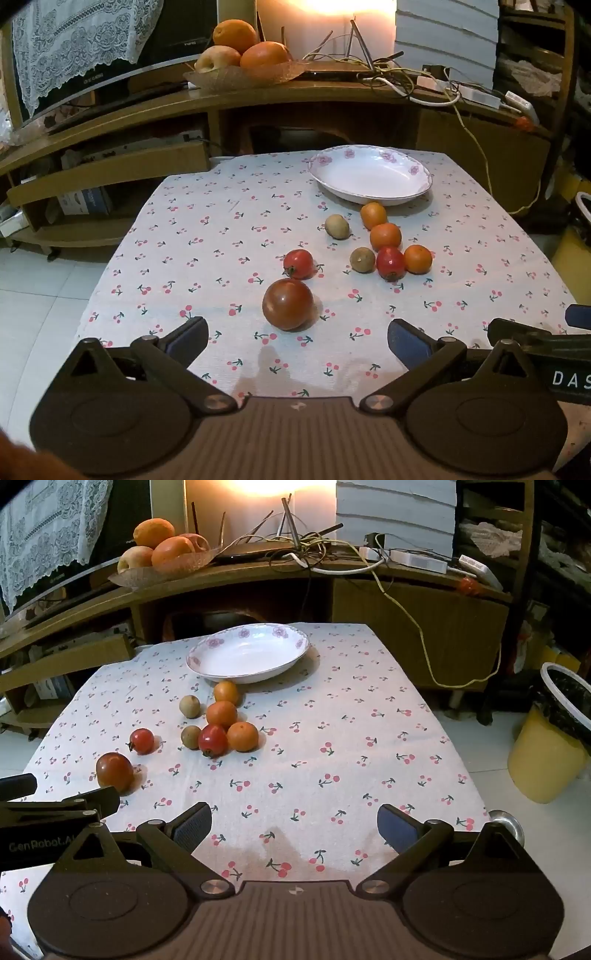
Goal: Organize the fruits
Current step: 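Move both grippers toward the fruit cluster on the tablecloth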
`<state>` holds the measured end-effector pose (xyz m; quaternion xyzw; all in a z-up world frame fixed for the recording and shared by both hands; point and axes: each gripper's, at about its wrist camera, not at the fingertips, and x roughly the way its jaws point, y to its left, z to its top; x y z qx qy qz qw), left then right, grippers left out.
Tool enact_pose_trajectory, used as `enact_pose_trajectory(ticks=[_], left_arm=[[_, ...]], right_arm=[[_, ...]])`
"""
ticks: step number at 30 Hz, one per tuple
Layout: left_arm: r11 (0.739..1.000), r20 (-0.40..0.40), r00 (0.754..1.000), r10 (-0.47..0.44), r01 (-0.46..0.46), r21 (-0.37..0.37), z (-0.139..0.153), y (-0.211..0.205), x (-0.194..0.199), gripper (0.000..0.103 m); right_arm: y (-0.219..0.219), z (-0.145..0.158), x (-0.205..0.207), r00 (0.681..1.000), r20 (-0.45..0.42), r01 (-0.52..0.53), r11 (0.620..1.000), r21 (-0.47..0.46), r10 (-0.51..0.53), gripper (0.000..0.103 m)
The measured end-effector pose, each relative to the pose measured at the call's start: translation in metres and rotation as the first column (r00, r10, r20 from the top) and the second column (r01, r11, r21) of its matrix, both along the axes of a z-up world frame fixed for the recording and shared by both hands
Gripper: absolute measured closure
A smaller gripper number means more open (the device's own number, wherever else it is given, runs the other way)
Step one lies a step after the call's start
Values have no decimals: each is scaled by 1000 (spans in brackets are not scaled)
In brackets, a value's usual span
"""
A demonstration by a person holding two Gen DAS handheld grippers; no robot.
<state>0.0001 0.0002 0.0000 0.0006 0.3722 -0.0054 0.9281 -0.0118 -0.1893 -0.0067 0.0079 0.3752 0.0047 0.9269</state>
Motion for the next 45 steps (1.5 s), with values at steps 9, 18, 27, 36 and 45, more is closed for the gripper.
enact_pose_trajectory(ticks=[9,18,27,36,45], left_arm=[[1000,-5,1000,5,-5,6,-3,2,1,0],[1000,-5,1000,7,-7,19,-4,1,1,0],[1000,-6,1000,6,-6,20,-5,2,1,0],[1000,-11,1000,2,-2,29,-11,3,4,0],[999,-19,1000,3,-3,32,-14,3,7,0]], right_arm=[[6,-7,1,1000,-4,-1,1000,-2,1,7],[4,-5,3,1000,-14,-4,1000,-3,4,7],[7,-8,4,1000,-23,-12,1000,-2,12,7],[10,-10,7,998,-38,-39,999,5,40,8],[13,-13,10,998,-48,-51,999,2,51,8]])
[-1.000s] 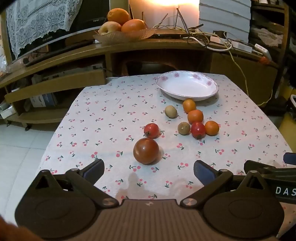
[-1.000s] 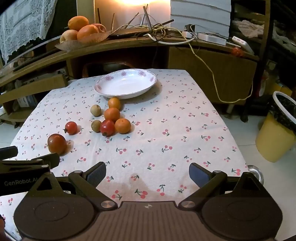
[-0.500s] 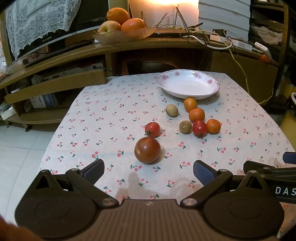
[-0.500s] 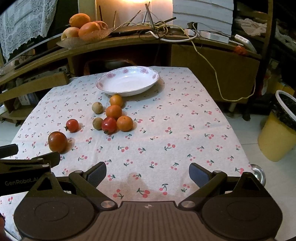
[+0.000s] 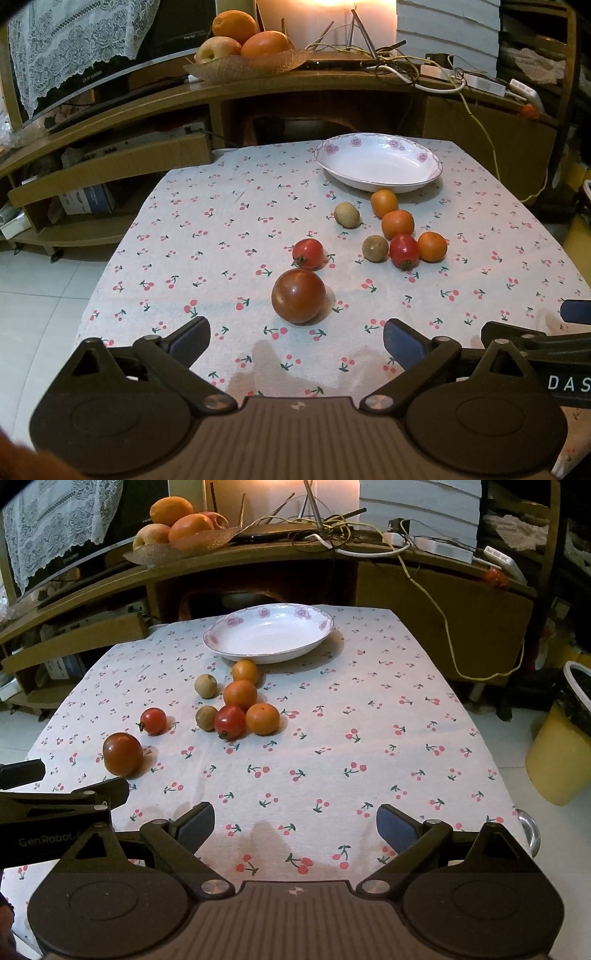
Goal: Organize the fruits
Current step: 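Move both grippers toward the fruit cluster on the tablecloth, then grasp the large dark red tomato with the left gripper while the right gripper grasps a tangerine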
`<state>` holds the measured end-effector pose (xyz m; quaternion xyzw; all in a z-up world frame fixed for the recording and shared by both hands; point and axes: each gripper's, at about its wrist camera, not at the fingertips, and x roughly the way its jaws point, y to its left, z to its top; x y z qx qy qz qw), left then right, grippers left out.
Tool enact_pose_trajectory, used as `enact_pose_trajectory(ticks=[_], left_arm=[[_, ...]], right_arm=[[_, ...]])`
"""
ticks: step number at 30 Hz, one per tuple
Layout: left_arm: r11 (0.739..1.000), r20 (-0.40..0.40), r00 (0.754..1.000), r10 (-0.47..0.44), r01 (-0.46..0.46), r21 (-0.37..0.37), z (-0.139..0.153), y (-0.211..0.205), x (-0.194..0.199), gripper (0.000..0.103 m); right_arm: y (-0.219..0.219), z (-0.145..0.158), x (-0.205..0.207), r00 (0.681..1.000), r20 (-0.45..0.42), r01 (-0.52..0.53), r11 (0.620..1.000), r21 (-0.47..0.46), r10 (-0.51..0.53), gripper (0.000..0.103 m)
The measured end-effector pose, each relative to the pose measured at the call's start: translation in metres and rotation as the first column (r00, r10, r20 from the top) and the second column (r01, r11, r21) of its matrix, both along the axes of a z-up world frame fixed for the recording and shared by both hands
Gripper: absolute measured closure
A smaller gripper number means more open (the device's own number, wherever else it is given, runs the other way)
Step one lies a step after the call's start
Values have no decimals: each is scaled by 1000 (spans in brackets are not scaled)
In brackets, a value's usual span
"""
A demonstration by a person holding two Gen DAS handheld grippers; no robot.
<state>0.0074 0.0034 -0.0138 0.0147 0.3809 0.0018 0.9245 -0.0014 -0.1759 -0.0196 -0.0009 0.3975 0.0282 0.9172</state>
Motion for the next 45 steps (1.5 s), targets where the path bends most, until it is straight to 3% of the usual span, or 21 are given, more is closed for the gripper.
enact_pose_trajectory(ticks=[17,31,45], left_arm=[[1000,22,1000,-21,21,18,-1,-1,6,1],[999,36,999,-31,30,33,-9,6,27,1],[992,43,994,-97,93,80,-22,-2,46,9]], right_arm=[[2,-1,8,999,-8,-36,999,8,36,11],[8,-5,38,986,-27,-161,987,18,162,20],[4,-13,90,949,-7,-314,949,-35,314,41]])
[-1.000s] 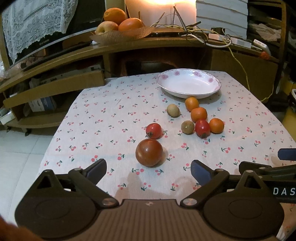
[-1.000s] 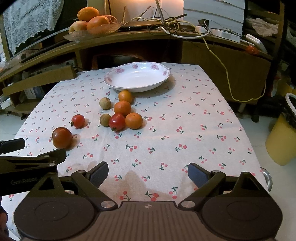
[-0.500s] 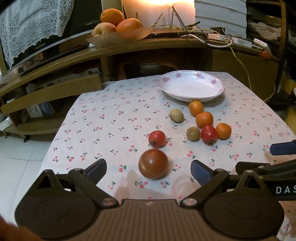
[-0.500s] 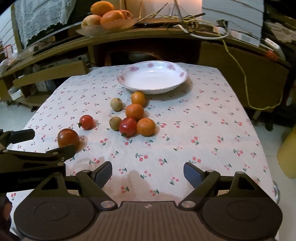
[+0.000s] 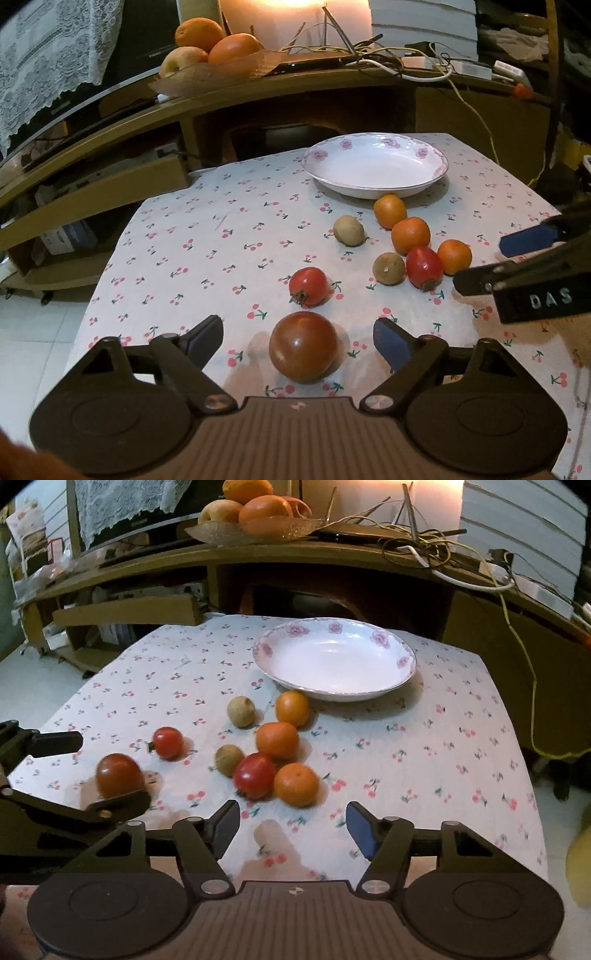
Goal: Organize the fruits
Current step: 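Grasp the large dark red tomato with the left gripper while the right gripper grasps a tangerine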
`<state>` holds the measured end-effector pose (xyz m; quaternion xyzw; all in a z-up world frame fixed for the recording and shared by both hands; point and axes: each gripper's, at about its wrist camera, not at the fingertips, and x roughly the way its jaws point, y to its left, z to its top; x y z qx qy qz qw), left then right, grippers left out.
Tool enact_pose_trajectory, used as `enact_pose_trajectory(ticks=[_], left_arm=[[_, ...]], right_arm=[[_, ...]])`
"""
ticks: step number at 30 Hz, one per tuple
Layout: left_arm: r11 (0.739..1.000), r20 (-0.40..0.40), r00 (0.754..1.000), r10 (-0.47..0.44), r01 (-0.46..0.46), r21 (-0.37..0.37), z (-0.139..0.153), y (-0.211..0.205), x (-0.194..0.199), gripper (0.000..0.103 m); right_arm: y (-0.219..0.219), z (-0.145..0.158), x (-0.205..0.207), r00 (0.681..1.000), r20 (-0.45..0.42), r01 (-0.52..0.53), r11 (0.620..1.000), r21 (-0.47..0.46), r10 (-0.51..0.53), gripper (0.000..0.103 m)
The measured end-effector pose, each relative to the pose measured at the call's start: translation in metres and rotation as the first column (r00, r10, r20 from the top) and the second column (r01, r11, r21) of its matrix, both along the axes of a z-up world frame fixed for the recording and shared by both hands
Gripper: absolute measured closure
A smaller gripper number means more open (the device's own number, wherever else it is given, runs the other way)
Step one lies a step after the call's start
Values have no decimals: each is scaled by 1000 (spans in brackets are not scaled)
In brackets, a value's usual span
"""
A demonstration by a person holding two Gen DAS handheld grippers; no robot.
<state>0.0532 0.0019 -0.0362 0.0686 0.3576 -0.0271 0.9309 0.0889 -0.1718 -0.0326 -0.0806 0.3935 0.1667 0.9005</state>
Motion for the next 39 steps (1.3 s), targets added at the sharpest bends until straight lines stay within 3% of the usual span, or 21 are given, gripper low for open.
enact_pose_trajectory(ticks=[8,20,28,32,39], left_arm=[[999,-45,999,-25,24,-23,-11,0,9,28],[997,-86,996,-16,9,-79,-13,3,14,49],[997,-103,995,-12,3,-81,-11,4,17,53],[997,-103,995,-11,2,-79,-13,4,16,52],[997,-148,989,-19,8,-80,-8,6,23,58]], right_arm=[[-3,-12,24,997,-34,-65,998,-6,64,55],[-5,-14,32,993,-26,-112,994,11,112,53],[2,-15,35,984,-22,-179,983,-33,179,54],[5,-12,34,979,-32,-202,979,-33,201,71],[5,-9,33,981,-64,-188,982,-28,186,72]])
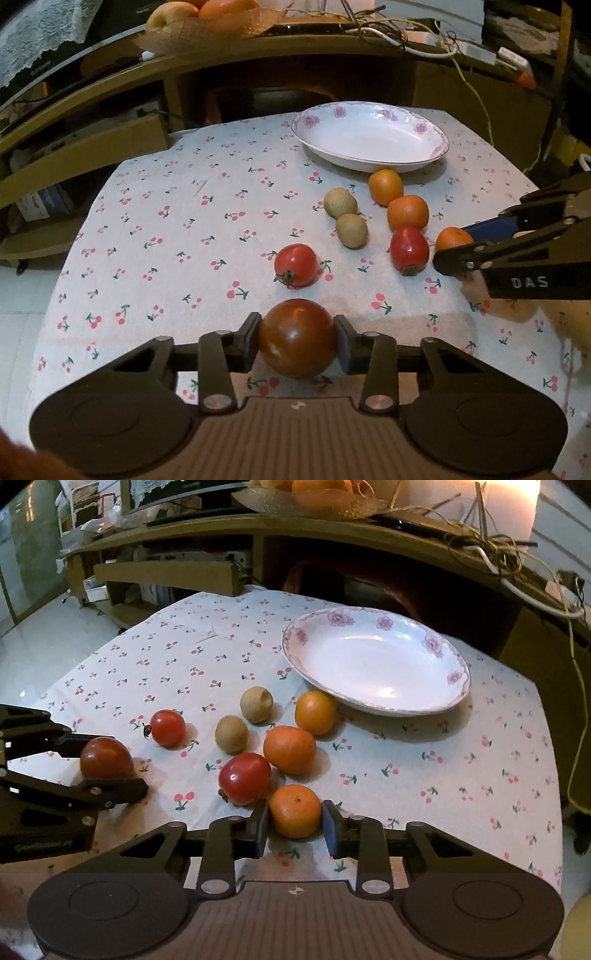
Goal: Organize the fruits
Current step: 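Grasp the large dark red tomato with the left gripper while the right gripper grasps a tangerine, then carry both fruits over the white plate and open both grippers to release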
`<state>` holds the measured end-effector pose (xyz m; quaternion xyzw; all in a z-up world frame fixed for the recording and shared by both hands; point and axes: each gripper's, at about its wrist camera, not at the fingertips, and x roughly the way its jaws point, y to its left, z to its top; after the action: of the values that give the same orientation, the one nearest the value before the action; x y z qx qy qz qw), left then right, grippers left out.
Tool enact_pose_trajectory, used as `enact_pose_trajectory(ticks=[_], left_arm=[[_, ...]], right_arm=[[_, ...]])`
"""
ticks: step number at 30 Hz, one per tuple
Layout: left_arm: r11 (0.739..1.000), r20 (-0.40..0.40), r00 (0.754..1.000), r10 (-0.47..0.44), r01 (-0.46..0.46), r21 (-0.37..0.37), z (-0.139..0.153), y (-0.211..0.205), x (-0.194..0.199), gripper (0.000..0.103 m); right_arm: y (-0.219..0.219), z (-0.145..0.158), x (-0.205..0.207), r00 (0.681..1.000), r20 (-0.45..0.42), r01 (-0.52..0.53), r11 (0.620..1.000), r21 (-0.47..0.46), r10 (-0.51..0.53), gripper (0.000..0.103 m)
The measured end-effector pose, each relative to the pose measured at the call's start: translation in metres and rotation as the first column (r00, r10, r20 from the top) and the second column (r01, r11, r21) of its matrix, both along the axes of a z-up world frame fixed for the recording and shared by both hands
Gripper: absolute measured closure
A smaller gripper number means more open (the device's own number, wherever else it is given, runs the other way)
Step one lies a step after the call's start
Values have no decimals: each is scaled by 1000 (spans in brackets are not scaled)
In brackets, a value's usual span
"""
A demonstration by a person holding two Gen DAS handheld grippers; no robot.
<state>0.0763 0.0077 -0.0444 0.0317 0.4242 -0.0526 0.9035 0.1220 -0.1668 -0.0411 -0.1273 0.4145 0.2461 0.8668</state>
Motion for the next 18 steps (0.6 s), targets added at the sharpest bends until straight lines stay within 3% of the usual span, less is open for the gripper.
enact_pose_trajectory(ticks=[5,11,18], left_arm=[[999,-46,999,10,-13,-50,6,0,5,58],[998,5,1000,-19,19,-66,34,-11,21,58],[992,33,999,-17,21,-122,50,-17,73,58]], right_arm=[[0,10,-1,1000,-2,20,999,25,-20,72],[-1,29,6,999,31,38,996,75,-40,72],[-11,38,34,994,45,91,990,111,-96,72]])
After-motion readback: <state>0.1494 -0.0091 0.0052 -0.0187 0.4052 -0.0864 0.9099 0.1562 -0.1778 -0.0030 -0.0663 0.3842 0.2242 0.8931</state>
